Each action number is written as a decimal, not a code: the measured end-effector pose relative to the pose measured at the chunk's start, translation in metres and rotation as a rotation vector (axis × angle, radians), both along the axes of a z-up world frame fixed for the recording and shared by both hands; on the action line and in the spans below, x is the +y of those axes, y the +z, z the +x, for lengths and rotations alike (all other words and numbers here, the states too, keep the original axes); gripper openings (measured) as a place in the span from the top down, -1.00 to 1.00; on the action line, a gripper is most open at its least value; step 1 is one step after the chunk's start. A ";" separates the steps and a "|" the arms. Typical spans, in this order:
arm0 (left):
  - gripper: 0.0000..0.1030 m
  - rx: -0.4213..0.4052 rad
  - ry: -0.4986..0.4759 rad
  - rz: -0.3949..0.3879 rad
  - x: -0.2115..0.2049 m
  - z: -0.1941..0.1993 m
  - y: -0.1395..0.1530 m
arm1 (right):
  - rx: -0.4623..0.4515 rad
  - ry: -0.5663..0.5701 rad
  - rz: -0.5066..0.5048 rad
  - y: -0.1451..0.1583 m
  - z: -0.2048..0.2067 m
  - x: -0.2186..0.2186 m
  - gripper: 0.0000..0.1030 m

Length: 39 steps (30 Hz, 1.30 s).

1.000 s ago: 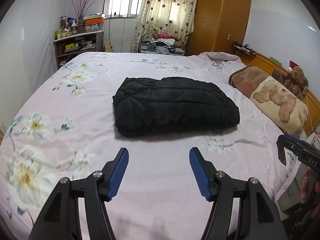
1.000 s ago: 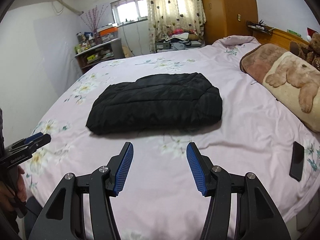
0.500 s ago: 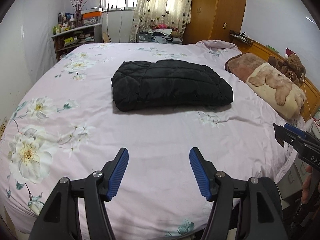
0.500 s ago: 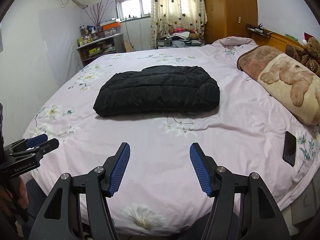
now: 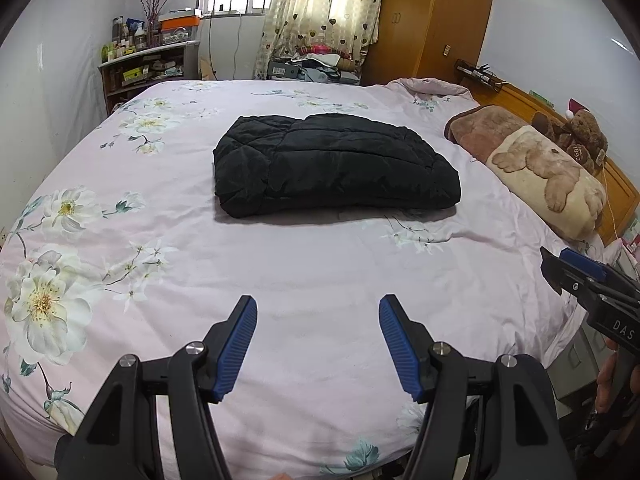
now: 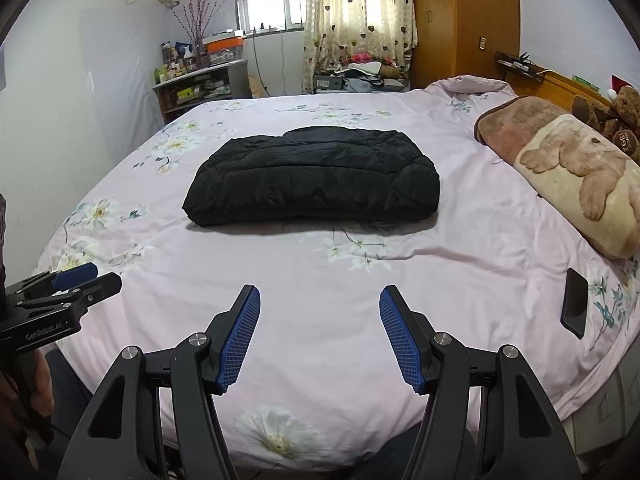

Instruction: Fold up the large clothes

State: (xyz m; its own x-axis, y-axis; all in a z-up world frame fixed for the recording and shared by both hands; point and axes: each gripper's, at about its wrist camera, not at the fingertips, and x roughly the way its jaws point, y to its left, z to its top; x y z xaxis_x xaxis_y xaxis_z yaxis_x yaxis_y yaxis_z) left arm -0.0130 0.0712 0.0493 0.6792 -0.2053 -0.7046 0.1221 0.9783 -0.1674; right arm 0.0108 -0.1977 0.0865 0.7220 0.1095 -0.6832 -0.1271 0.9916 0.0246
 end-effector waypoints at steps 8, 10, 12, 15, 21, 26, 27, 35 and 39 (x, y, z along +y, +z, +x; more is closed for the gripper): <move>-0.27 0.002 0.006 0.000 -0.001 0.000 0.000 | 0.012 0.011 -0.006 -0.003 0.001 -0.001 -0.21; -0.27 0.003 0.004 0.001 -0.001 0.000 0.001 | 0.014 0.012 -0.006 -0.003 0.001 -0.001 -0.21; -0.27 0.004 0.004 -0.003 -0.002 -0.001 0.001 | 0.015 0.013 -0.006 -0.004 0.001 -0.001 -0.21; -0.27 0.004 0.002 -0.007 -0.001 -0.001 0.001 | 0.017 0.011 -0.008 -0.005 0.000 -0.002 -0.21; -0.27 -0.002 0.008 -0.001 -0.002 -0.002 0.000 | 0.019 0.011 -0.008 -0.005 0.001 -0.003 -0.21; -0.27 -0.002 0.012 0.004 -0.003 -0.002 0.000 | 0.022 0.015 -0.010 -0.005 0.002 -0.004 -0.21; -0.27 -0.003 0.013 0.006 -0.003 -0.003 0.000 | 0.022 0.015 -0.010 -0.005 0.001 -0.003 -0.21; -0.27 0.001 0.013 0.008 -0.005 -0.001 -0.001 | 0.025 0.014 -0.014 -0.006 0.002 -0.003 -0.21; -0.28 0.002 0.012 0.008 -0.005 -0.001 -0.001 | 0.029 0.014 -0.015 -0.007 0.003 -0.003 -0.21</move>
